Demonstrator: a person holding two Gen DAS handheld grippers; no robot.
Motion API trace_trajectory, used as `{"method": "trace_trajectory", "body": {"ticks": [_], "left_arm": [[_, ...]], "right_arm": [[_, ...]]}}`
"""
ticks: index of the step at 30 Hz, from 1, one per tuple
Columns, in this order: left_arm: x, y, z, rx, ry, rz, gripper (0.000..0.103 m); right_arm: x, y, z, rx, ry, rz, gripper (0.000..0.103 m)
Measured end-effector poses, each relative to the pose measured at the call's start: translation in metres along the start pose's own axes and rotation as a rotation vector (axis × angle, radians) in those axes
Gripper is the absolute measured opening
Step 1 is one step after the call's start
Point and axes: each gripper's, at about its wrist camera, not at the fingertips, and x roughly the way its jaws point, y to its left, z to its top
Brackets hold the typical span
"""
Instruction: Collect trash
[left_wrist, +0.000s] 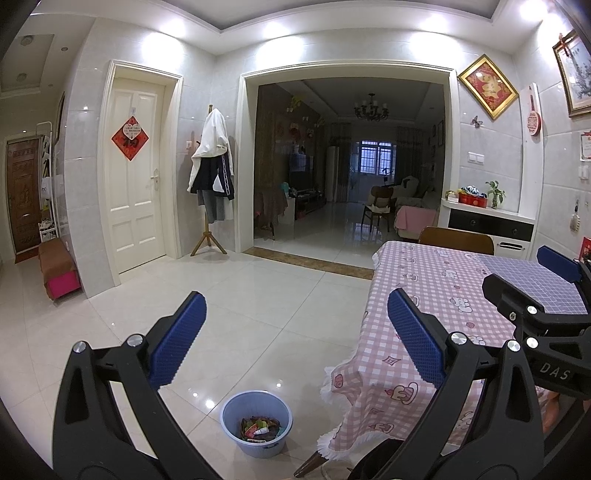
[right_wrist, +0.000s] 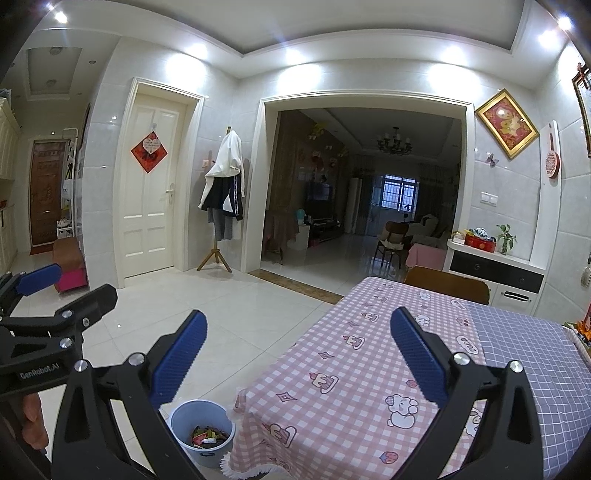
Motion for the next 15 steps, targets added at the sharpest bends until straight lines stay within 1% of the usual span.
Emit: {"method": "trace_trajectory", "body": {"ticks": [15], "left_arm": [[0.0038,0.004,-0.0036,-0.001,0.013,-0.002,0.097]], "right_arm": [[0.0054,-0.0018,0.0015,-0.002,0.009,0.01,0.098]]}}
